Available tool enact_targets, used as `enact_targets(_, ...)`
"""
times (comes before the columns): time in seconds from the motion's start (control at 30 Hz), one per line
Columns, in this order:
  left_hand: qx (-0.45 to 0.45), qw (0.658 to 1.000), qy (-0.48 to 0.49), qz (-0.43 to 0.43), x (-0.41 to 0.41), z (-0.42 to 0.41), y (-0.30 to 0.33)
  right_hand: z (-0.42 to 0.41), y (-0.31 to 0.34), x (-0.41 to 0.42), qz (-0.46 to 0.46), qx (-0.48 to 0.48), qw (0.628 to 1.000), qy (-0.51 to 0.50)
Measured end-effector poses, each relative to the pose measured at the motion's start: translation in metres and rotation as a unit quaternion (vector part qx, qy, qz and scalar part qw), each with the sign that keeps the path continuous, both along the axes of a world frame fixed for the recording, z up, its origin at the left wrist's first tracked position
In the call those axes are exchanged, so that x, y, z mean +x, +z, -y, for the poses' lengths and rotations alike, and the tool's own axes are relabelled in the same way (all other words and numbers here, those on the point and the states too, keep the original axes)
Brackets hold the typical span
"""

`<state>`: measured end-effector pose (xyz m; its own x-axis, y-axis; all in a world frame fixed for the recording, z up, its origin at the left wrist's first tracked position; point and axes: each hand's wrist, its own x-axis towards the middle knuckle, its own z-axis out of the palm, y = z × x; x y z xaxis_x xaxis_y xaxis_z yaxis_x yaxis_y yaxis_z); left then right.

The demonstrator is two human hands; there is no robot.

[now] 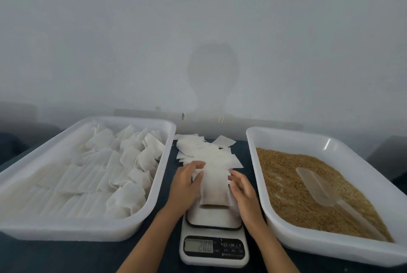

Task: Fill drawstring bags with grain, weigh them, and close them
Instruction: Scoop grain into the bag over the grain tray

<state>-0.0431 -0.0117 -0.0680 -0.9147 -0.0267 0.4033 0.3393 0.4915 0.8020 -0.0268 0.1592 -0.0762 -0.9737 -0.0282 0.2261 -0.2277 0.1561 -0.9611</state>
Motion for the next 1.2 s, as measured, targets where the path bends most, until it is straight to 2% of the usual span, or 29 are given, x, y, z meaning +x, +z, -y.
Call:
enact_targets(0.1,-0.050,0.996,-0.024,0.065,-0.010,-0.006,0.011,0.004,0.002,-0.006,0.005,0.044,0.999,-0.008)
enact_targets(0.2,-0.068,0.995,-0.020,0.072,-0.012,-0.009,0.019,0.009,0.008,-0.012,-0.013,0.092,0.995,-0.036)
enact_targets(0.3,-0.088,0.996,-0.027,0.000,-0.005,-0.009,0.024,0.015,0.016,-0.012,-0.049,0.131,0.988,-0.062)
enact_targets(0.4,-0.114,0.991,-0.012,-0.069,0.006,-0.010,0.029,0.022,0.028,-0.007,-0.098,0.157,0.982,-0.047)
enact_targets(0.53,-0.081,0.985,0.044,-0.146,0.016,-0.014,0.048,0.027,0.058,0.004,-0.170,0.164,0.971,-0.042)
enact_targets(0.6,-0.081,0.977,0.036,-0.193,0.019,-0.020,0.065,0.024,0.079,0.011,-0.197,0.155,0.967,-0.046)
enact_targets(0.7,-0.075,0.970,0.007,-0.233,0.018,-0.037,0.092,0.005,0.114,0.018,-0.226,0.190,0.954,-0.050)
enact_targets(0.83,-0.011,0.977,-0.072,-0.201,0.012,-0.073,0.119,-0.046,0.149,0.022,-0.196,0.228,0.952,-0.054)
enact_targets(1.0,-0.129,0.950,-0.166,-0.232,0.005,-0.129,0.114,-0.122,0.146,0.019,-0.093,0.242,0.965,-0.042)
enact_targets(1.07,-0.162,0.943,-0.196,-0.216,0.002,-0.151,0.105,-0.148,0.135,0.017,-0.051,0.244,0.968,-0.033)
enact_targets(1.2,-0.256,0.914,-0.219,-0.227,-0.006,-0.182,0.085,-0.191,0.113,0.013,0.020,0.339,0.939,-0.049)
